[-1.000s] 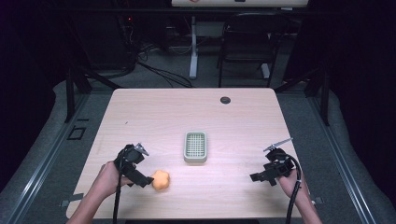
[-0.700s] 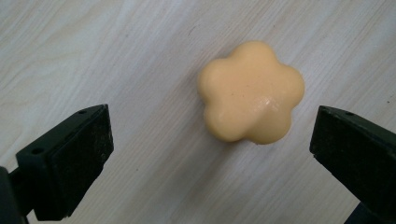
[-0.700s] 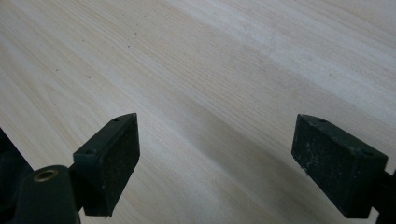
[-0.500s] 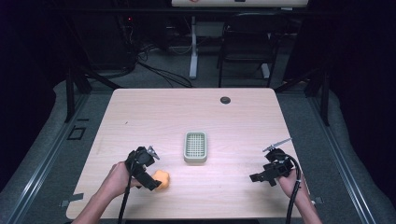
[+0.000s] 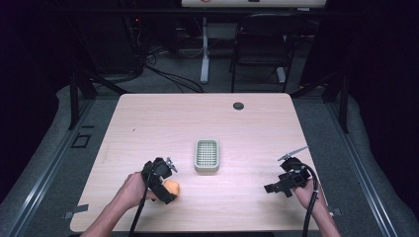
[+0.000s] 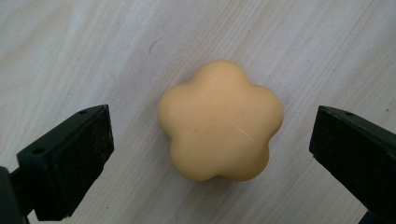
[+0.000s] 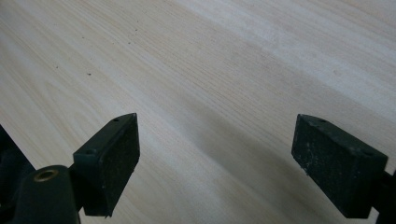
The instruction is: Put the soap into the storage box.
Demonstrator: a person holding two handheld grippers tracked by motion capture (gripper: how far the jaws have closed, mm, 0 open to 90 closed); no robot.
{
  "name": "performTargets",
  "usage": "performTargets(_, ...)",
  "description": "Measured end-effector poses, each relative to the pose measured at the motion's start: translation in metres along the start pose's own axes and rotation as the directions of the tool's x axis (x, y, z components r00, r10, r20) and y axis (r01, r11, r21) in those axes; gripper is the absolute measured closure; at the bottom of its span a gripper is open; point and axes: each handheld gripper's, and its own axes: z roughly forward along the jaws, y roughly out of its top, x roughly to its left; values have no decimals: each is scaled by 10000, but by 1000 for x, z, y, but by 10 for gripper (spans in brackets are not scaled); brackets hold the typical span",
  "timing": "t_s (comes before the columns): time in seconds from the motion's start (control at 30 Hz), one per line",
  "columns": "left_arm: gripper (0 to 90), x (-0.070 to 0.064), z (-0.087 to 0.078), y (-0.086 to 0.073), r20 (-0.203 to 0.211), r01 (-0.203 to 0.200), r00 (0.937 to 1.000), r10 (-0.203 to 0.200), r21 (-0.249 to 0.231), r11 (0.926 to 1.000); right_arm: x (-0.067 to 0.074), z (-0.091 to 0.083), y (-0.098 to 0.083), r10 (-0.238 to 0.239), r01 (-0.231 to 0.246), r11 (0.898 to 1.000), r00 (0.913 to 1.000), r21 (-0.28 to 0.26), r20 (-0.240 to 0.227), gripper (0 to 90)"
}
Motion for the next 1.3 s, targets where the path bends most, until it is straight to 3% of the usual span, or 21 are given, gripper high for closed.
performTargets(0.33,148,-1,6,3,59,-131,9999,130,137,9998,0,1,0,-42,42,10000,10000,72,-17,150)
performTargets(0.43,164,-1,8,4,91,-125,9999,123,191,9997,1,2,-1,125,-125,9998,9999,-124,-35,151)
performTargets(0.5,174,0,10,4,174,-134,9998,131,216,9997,-1,1,0,-96,97,9998,9999,150,-34,150)
performTargets(0.53,178,0,10,4,184,-133,9997,128,257,9996,1,3,-1,165,-165,9997,9999,-154,0,150)
performTargets(0.63,192,0,12,4,272,-123,9996,114,335,9994,0,2,0,52,-52,10000,10000,5,-39,150)
performTargets(0.7,202,0,14,4,255,-133,9996,123,398,9991,2,4,-1,289,-290,9992,9996,-274,-50,150)
performTargets(0.77,223,0,17,4,237,-143,9996,133,422,9990,-1,1,1,-131,132,9997,9999,197,-66,150)
performTargets(0.97,240,-1,18,4,238,-149,9996,139,434,9989,1,3,-1,142,-142,9998,9999,-103,10,151)
performTargets(1.1,244,-1,19,4,186,-178,9997,171,418,9990,1,3,-1,134,-134,9999,9999,-80,-56,151)
performTargets(1.17,246,-1,19,3,202,-164,9997,157,361,9992,0,2,0,-113,114,9997,9999,200,-48,151)
performTargets(1.3,248,-1,19,3,214,-137,9997,130,339,9993,1,3,-1,86,-86,10000,10000,-23,-30,151)
